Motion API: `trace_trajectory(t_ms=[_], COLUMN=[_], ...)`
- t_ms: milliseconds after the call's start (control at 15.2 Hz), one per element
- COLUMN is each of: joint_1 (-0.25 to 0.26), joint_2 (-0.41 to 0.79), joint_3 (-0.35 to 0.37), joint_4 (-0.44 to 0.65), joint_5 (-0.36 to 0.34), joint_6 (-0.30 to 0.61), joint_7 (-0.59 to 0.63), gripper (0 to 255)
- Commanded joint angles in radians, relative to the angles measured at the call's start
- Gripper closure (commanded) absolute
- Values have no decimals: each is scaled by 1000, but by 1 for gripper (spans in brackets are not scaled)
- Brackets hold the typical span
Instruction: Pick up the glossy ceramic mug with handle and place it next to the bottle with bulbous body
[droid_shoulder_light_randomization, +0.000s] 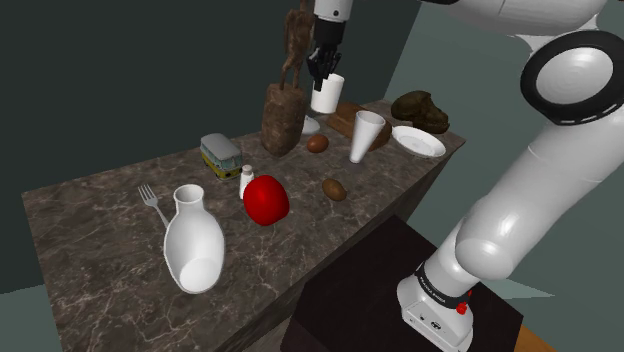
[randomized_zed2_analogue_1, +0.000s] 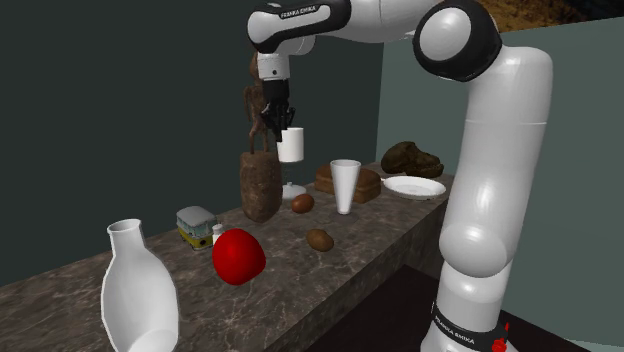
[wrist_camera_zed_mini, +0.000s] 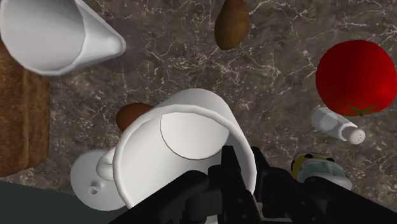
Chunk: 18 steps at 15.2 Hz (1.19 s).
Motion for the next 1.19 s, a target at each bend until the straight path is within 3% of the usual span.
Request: trace_trajectory(t_ms=[0, 726, 1122], joint_1=[0, 2, 68], joint_2=[7, 65, -48], joint_3=[0, 1, 64], joint_4=[37, 257, 119], joint_5=[0, -2, 8], joint_6=[-30, -192, -173], joint_7=[-1, -7, 124], gripper=[255, 255, 255])
